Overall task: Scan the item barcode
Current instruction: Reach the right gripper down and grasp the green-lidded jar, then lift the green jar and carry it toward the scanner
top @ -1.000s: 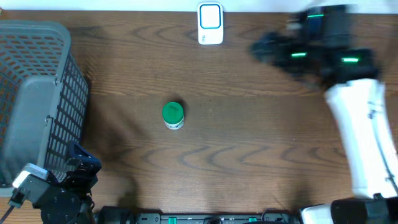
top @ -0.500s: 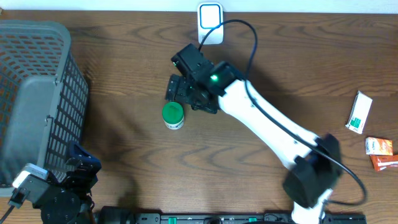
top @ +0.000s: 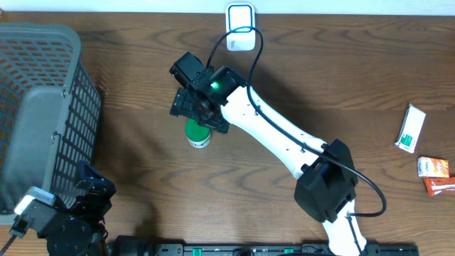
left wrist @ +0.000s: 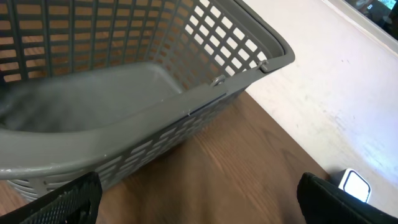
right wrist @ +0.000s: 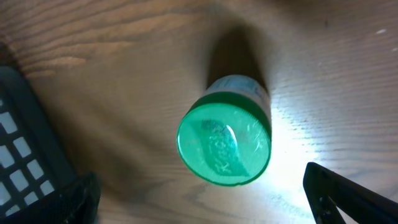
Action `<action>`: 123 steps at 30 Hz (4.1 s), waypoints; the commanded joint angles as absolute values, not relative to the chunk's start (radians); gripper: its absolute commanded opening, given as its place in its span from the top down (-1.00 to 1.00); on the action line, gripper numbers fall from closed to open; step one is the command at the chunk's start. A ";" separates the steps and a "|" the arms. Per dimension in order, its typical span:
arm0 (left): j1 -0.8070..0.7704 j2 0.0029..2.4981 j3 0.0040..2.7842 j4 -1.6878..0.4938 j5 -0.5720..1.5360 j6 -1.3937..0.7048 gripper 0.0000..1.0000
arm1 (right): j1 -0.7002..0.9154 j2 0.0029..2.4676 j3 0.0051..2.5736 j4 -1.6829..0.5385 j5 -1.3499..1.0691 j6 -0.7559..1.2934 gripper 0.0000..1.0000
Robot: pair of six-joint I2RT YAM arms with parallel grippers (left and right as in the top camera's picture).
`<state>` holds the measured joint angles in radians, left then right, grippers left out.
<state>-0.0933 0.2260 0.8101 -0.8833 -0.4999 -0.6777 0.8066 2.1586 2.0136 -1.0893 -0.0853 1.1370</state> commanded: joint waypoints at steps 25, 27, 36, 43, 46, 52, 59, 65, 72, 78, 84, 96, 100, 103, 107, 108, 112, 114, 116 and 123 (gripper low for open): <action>-0.090 0.223 0.811 -0.883 -0.506 -0.678 -0.96 | 0.815 2.360 2.033 -1.124 -0.143 0.991 -0.03; -0.090 0.223 0.811 -0.883 -0.506 -0.678 -0.96 | 0.815 2.360 2.033 -1.145 -0.131 0.978 0.11; -0.090 0.223 0.811 -0.883 -0.506 -0.678 -0.96 | 0.798 2.360 2.035 -1.230 -0.093 0.649 0.21; -0.090 0.223 0.811 -0.883 -0.506 -0.678 -0.96 | 0.725 2.360 2.068 -1.393 -0.054 0.511 0.17; -0.090 0.223 0.811 -0.883 -0.506 -0.678 -0.96 | 0.693 2.360 2.075 -1.439 -0.054 0.413 0.15; -0.090 0.223 0.811 -0.883 -0.506 -0.678 -0.96 | 0.670 2.360 2.075 -1.411 -0.021 0.388 0.05; -0.090 0.223 0.811 -0.883 -0.506 -0.678 -0.96 | 0.688 2.360 2.071 -1.304 0.076 0.412 -0.46; -0.090 0.223 0.811 -0.883 -0.506 -0.678 -0.96 | 0.694 2.360 2.036 -1.291 0.078 0.459 -0.87; -0.090 0.223 0.811 -0.883 -0.506 -0.678 -0.96 | 0.694 2.360 1.943 -1.223 0.078 0.511 -0.79; -0.090 0.223 0.811 -0.883 -0.506 -0.678 -0.96 | 0.693 2.360 1.921 -1.203 0.077 0.511 -0.61; -0.090 0.223 0.811 -0.883 -0.506 -0.678 -0.96 | 0.688 2.360 1.924 -1.200 0.071 0.511 -0.53; -0.090 0.223 0.811 -0.883 -0.506 -0.678 -0.96 | 0.677 2.360 1.966 -1.215 0.007 0.508 -0.14; -0.090 0.223 0.811 -0.883 -0.506 -0.678 -0.96 | 0.665 2.360 2.032 -1.266 -0.010 0.508 -0.10; -0.090 0.223 0.811 -0.883 -0.506 -0.678 -0.96 | 0.660 2.360 2.086 -1.332 -0.011 0.508 -0.08; -0.090 0.223 0.811 -0.883 -0.506 -0.678 -0.96 | 0.655 2.360 2.179 -1.482 -0.015 0.508 -0.07; -0.090 0.223 0.811 -0.883 -0.506 -0.678 -0.96 | 0.654 2.360 2.204 -1.522 -0.019 0.508 -0.07; -0.090 0.223 0.811 -0.883 -0.506 -0.678 -0.96 | 0.648 2.360 2.295 -1.666 -0.106 0.508 -0.08; -0.090 0.223 0.811 -0.883 -0.506 -0.678 -0.96 | 0.644 2.360 2.318 -1.699 -0.189 0.487 -0.07; -0.090 0.223 0.811 -0.883 -0.506 -0.678 -0.96 | 0.640 2.355 2.320 -1.699 -0.318 0.436 -0.12; -0.090 0.223 0.811 -0.883 -0.506 -0.678 -0.96 | 0.613 2.355 2.320 -1.699 -0.538 0.406 -0.13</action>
<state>-0.0933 0.2260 0.8101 -0.8833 -0.4999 -0.6777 0.6353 2.3653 2.2974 -1.6962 -0.3824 0.4355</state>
